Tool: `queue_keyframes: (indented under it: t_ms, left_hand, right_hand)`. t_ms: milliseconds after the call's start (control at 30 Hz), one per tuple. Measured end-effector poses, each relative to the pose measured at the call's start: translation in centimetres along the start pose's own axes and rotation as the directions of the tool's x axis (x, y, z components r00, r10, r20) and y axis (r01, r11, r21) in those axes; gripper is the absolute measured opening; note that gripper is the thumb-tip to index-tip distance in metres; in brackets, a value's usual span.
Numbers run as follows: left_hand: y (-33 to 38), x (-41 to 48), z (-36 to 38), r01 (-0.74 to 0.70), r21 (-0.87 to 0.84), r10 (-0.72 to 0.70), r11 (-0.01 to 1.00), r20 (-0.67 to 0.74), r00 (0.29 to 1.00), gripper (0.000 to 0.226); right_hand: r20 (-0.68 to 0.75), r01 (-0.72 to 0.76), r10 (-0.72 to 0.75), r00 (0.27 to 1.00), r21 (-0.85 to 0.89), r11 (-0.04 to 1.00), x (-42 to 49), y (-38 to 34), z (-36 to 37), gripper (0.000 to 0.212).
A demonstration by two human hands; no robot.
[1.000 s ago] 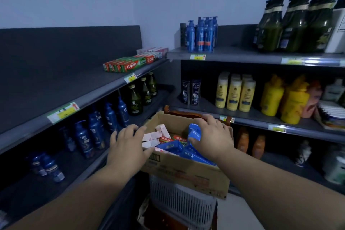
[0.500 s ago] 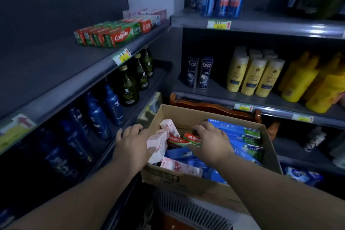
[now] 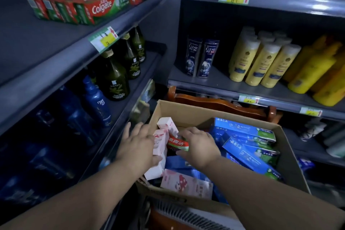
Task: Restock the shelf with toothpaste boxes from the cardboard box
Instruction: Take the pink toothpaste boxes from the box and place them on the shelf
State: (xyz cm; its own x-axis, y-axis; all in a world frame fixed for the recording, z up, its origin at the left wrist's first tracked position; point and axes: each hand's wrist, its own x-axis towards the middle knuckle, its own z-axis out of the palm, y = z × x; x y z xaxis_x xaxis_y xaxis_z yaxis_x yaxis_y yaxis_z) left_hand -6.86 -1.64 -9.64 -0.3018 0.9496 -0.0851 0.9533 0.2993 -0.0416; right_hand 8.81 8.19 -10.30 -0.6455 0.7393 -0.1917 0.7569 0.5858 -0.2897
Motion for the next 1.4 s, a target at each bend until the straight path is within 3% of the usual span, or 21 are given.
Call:
queue_keyframes:
  t_ms: [267, 400, 533, 633, 733, 867, 1000, 1100, 1200, 1400]
  left_hand:
    - [-1.2, 0.3, 1.0, -0.007, -0.021, 0.003, 1.0, -0.154, 0.988, 0.052]
    - [-1.8, 0.9, 1.7, -0.006, -0.039, -0.001, 0.999, -0.182, 0.983, 0.045]
    - [-1.5, 0.9, 2.0, 0.018, -0.105, -0.042, 0.994, -0.234, 0.971, 0.036]
    - [-1.7, 0.6, 2.0, 0.02, -0.152, -0.053, 0.988, -0.219, 0.974, 0.033]
    - [-1.8, 0.5, 1.9, -0.007, -0.192, -0.028, 0.981, -0.177, 0.984, 0.052]
    - [-1.2, 0.6, 1.2, -0.081, -0.313, 0.006, 0.946, -0.236, 0.972, 0.051]
    - [-0.5, 0.1, -0.7, -0.072, -0.494, -0.069, 0.867, -0.261, 0.963, 0.04]
    - [-0.6, -0.4, -0.9, -0.052, -0.521, -0.096, 0.852, -0.253, 0.963, 0.041]
    - [-0.9, -0.9, -0.9, -0.048, -0.569, -0.144, 0.821, -0.287, 0.947, 0.04]
    - [-1.8, -1.5, -0.7, -0.1, -0.61, -0.166, 0.786, -0.363, 0.917, 0.039]
  right_hand:
    - [0.091, 0.168, -0.162, 0.983, -0.062, 0.984, 3.7, -1.9, 1.6, 0.057]
    - [0.045, 0.236, -0.233, 0.972, -0.108, 0.966, 5.1, -1.4, 2.1, 0.059]
    - [-0.015, 0.483, -0.496, 0.868, -0.205, 0.851, 6.0, -1.2, 3.2, 0.044]
    - [-0.107, 0.53, -0.572, 0.813, -0.269, 0.804, 6.4, -0.6, 3.6, 0.031]
    - [-0.16, 0.512, -0.529, 0.833, -0.137, 0.848, 6.0, -0.4, 3.4, 0.035]
    - [-0.234, 0.505, -0.469, 0.852, 0.126, 0.854, 5.1, -0.5, 2.2, 0.036]
    - [-0.142, 0.337, -0.311, 0.94, 0.237, 0.911, 3.8, -1.1, 0.6, 0.042]
    - [-0.013, 0.283, -0.283, 0.959, 0.09, 0.955, 2.9, -0.7, 0.9, 0.038]
    - [0.117, 0.382, -0.382, 0.917, 0.019, 0.924, 2.1, -0.6, 1.5, 0.039]
    - [0.182, 0.522, -0.52, 0.834, 0.045, 0.852, 1.9, -2.2, 2.0, 0.047]
